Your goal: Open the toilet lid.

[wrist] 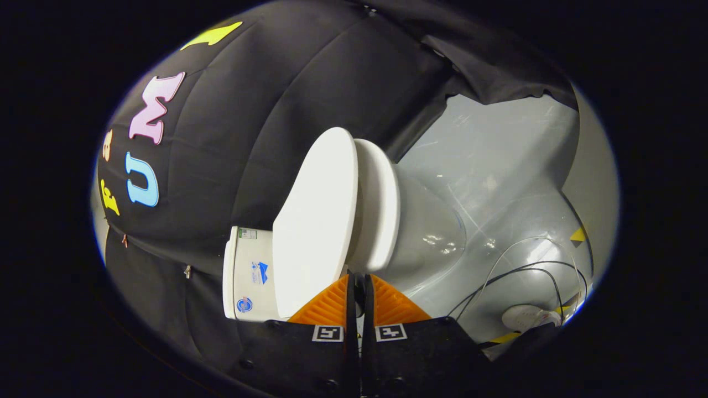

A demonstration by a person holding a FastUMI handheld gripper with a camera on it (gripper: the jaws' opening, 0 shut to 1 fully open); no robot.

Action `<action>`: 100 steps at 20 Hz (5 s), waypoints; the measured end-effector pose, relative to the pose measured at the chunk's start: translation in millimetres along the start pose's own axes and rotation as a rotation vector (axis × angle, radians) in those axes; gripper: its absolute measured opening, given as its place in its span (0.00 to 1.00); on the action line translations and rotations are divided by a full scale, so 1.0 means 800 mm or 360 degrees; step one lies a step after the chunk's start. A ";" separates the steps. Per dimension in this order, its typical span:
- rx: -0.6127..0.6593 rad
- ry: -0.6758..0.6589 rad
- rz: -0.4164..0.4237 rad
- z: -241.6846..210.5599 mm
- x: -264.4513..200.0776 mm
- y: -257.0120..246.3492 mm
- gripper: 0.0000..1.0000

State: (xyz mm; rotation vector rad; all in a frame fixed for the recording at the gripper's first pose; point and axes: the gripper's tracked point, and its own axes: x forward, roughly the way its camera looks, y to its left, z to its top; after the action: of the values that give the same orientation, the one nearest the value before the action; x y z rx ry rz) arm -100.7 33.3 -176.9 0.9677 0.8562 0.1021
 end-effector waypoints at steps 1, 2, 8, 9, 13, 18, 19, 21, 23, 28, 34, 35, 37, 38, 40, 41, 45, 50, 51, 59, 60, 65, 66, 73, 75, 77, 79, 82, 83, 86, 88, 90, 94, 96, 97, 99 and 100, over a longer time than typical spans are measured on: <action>0.0001 0.0001 0.0019 0.001 -0.004 0.008 0.06; -0.0006 -0.0012 0.0033 0.004 -0.010 0.015 0.05; -0.0094 -0.0070 0.0125 0.006 -0.036 0.077 0.05; -0.0099 -0.0072 0.0134 0.006 -0.038 0.088 0.06; -0.0203 -0.0090 0.0114 0.002 -0.047 0.117 0.06; -0.0327 -0.0128 0.0132 -0.002 -0.063 0.174 0.05; -0.0395 -0.0147 0.0121 -0.004 -0.065 0.186 0.06; -0.0523 -0.0169 0.0115 -0.009 -0.071 0.215 0.06; -0.0593 -0.0191 0.0113 -0.018 -0.080 0.252 0.08; -0.0848 -0.0285 -0.0057 -0.040 -0.085 0.303 0.09; -0.0902 -0.0324 -0.0131 -0.069 -0.083 0.363 0.09; -0.0903 -0.0326 -0.0137 -0.074 -0.081 0.373 0.09; -0.0927 -0.0334 -0.0157 -0.086 -0.079 0.394 0.09; -0.0952 -0.0338 -0.0175 -0.093 -0.077 0.402 0.09; -0.0989 -0.0347 -0.0194 -0.107 -0.073 0.423 0.09; -0.1010 -0.0349 -0.0199 -0.114 -0.070 0.434 0.09; -0.1093 -0.0371 -0.0279 -0.140 -0.060 0.467 0.09; -0.1160 -0.0394 -0.0337 -0.178 -0.039 0.510 0.09; -0.1182 -0.0396 -0.0352 -0.186 -0.035 0.518 0.09; -0.1262 -0.0510 -0.0538 -0.239 -0.001 0.566 0.11; -0.1310 -0.0531 -0.0555 -0.247 0.007 0.574 0.11; -0.1484 -0.0595 -0.0704 -0.286 0.029 0.599 0.11; -0.1488 -0.0593 -0.0718 -0.295 0.034 0.602 0.12; -0.1568 -0.0640 -0.0756 -0.312 0.048 0.613 0.12; -0.1605 -0.0655 -0.0797 -0.317 0.053 0.615 0.12; -0.1624 -0.0662 -0.0807 -0.325 0.058 0.616 0.14; -0.1635 -0.0662 -0.0782 -0.332 0.065 0.620 0.15; -0.1646 -0.0671 -0.0801 -0.334 0.063 0.622 0.15; -0.1647 -0.0670 -0.0808 -0.334 0.064 0.622 0.16; -0.1640 -0.0680 -0.0811 -0.334 0.067 0.621 0.17; -0.1656 -0.0689 -0.0803 -0.333 0.064 0.624 0.21; -0.1632 -0.0645 -0.0711 -0.343 0.068 0.631 0.28; -0.1652 -0.0638 -0.0593 -0.342 0.061 0.656 0.78; -0.1729 -0.0713 -0.0600 -0.329 0.047 0.666 0.90; -0.1746 -0.0730 -0.0574 -0.328 0.044 0.670 0.90; -0.1760 -0.0751 -0.0535 -0.326 0.039 0.678 0.90; -0.1767 -0.0779 -0.0523 -0.321 0.033 0.682 0.90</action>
State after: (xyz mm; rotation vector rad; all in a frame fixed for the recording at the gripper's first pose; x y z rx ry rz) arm -102.4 541.3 149.7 -0.2013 0.3720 0.0402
